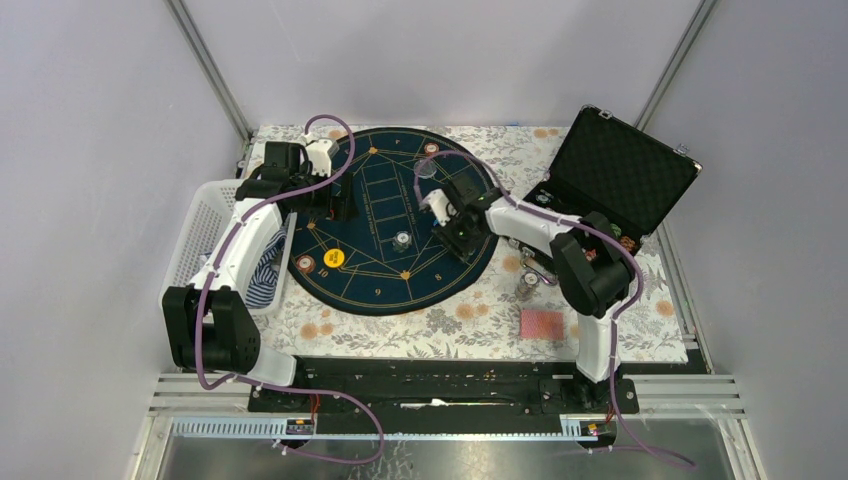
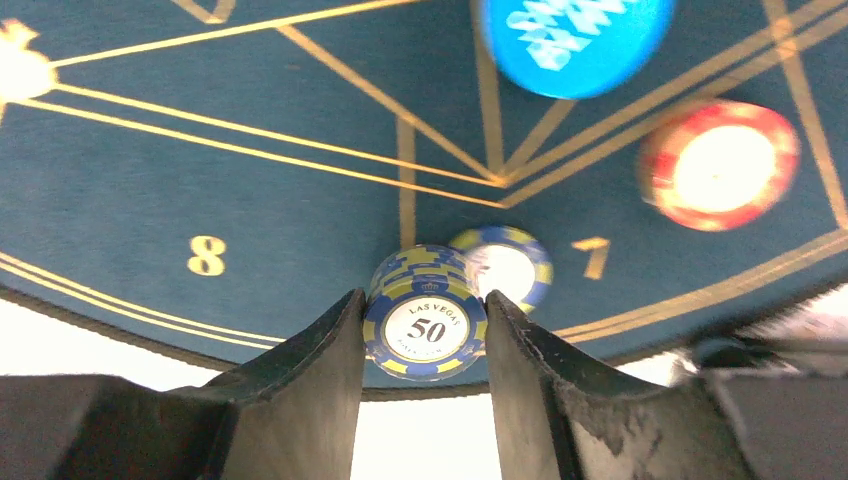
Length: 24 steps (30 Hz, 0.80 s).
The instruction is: Distribute texas hold em gaming equipment
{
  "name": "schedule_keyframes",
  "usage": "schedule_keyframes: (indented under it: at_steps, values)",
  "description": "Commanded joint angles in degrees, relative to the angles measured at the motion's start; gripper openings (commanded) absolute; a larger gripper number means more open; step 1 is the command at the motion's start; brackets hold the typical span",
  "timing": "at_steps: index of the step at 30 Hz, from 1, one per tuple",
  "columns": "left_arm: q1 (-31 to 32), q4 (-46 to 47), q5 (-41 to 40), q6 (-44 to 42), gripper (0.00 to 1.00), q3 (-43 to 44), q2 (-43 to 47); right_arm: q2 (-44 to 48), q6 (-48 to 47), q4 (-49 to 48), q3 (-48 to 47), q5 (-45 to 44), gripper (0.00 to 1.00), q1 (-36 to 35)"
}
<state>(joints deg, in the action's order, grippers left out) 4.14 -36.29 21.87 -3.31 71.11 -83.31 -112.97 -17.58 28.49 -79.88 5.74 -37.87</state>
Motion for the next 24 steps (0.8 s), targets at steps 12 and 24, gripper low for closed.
schedule_keyframes:
  at_steps: [12,24]
  values:
    - [-0.3,2.1,1.6,0.3,0.99,0.5,1.0,1.2,-1.4,1.5,-6.3,2.8,0.39,6.7]
    - [-0.3,2.3,1.5,0.1,0.99,0.3,0.8,-1.1,-0.7,0.3,-4.3,3.4,0.4,5.3]
